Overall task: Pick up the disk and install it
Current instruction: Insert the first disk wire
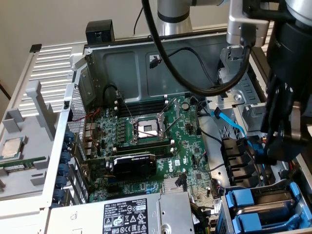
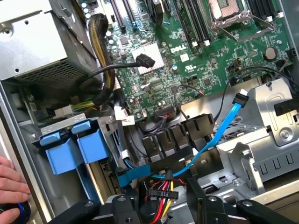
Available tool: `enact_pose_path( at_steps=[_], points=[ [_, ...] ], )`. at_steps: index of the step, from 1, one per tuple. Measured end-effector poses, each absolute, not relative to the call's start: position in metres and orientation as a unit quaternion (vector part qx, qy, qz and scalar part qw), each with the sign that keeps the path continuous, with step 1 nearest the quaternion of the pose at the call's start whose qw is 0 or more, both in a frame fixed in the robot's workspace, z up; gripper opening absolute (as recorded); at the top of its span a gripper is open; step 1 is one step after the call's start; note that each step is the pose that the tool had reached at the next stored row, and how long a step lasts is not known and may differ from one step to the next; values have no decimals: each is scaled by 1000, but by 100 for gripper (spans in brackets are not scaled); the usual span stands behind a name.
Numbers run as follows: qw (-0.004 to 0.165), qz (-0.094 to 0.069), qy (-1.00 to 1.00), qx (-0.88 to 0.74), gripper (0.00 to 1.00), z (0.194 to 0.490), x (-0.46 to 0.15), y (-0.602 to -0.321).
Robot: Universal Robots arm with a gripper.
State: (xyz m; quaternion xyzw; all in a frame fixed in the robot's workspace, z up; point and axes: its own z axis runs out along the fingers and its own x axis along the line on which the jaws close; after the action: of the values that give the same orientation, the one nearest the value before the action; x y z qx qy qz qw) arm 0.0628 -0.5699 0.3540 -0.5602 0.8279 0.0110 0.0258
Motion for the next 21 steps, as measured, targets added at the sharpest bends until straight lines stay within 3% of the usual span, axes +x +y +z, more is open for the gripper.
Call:
enact_pose_path(
  at_steps=[21],
  points=[
    [32,15,851,-524,53,352,61,-572]
  ],
)
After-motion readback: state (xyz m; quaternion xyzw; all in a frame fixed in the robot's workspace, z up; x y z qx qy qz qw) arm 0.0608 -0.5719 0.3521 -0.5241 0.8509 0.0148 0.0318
